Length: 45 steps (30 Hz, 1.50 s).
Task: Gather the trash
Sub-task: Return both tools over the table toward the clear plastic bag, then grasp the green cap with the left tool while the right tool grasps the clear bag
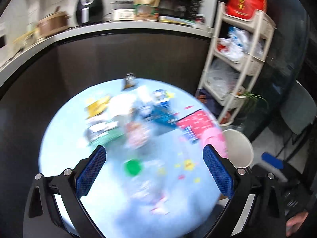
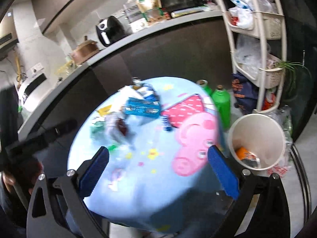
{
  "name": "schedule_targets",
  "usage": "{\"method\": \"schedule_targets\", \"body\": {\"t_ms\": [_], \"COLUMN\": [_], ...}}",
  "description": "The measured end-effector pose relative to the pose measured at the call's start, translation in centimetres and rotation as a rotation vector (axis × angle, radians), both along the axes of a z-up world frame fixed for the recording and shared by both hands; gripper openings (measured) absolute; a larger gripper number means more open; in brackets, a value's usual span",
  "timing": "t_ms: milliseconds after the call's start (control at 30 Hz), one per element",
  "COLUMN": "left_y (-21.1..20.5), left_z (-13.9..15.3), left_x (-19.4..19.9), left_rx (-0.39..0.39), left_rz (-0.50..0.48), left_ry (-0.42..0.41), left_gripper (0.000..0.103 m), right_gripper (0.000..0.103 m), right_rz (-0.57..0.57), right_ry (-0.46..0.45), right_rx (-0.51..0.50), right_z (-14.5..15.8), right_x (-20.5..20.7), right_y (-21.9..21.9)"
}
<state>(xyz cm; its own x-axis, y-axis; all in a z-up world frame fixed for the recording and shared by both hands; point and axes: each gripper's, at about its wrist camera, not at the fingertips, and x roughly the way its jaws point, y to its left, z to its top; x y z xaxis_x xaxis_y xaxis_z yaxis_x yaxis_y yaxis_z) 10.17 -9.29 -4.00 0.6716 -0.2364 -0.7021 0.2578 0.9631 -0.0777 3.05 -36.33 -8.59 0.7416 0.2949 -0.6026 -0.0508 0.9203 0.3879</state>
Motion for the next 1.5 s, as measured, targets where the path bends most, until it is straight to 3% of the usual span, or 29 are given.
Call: {"method": "schedule_targets", "body": {"t_ms": [100, 300, 500, 733, 900, 1033, 1100, 1133, 1167, 1200, 1500], "left_y": [3.5, 9.5, 13.3, 15.2, 15.6, 15.4, 14.9, 14.6, 14.2, 13.7, 8.0], "left_z": [-0.6, -1.9, -2.4, -2.8, -3.4, -3.8, -4.0, -4.2, -4.3, -4.3, -3.9], "left_x": [-1.0, -2.1, -2.4, -2.3, -1.8, -1.2, -1.0, -0.8, -0.7, -0.7, -0.8], "left_rx": [0.019, -0.024, -0.066, -0.077, -0.075, -0.081, -0.084, -0.081, -0.079, -0.079, -0.076], "left_rz": [0.045, 0.108, 0.149, 0.154, 0.16, 0.148, 0.124, 0.109, 0.094, 0.076, -0.127], "left_ry": [0.005, 0.034, 0.043, 0.039, 0.053, 0.072, 0.082, 0.087, 0.093, 0.099, 0.091], "left_gripper": [0.095, 0.095, 0.094, 0.093, 0.093, 0.086, 0.081, 0.076, 0.071, 0.068, 0.035], "right_gripper": [0.1, 0.1, 0.1, 0.099, 0.091, 0.072, 0.045, 0.036, 0.013, 0.005, 0.004], "right_rz": [0.045, 0.211, 0.221, 0.183, 0.217, 0.25, 0.264, 0.266, 0.264, 0.266, 0.265], "right_ry": [-0.018, 0.078, 0.189, 0.183, 0.174, 0.201, 0.217, 0.222, 0.226, 0.225, 0.139], "right_rx": [0.012, -0.064, -0.052, -0.097, -0.147, -0.183, -0.162, -0.158, -0.159, -0.157, -0.121], "right_z": [0.3, -1.2, -4.0, -4.9, -5.3, -6.8, -7.3, -7.4, -7.5, -7.5, -4.5], "right_x": [0.2, 2.2, 5.3, 10.0, 13.2, 14.3, 14.3, 14.2, 14.1, 13.9, 10.0], "right_y": [2.8, 9.9, 13.9, 14.8, 16.1, 16.8, 16.7, 16.7, 16.6, 16.5, 14.3]}}
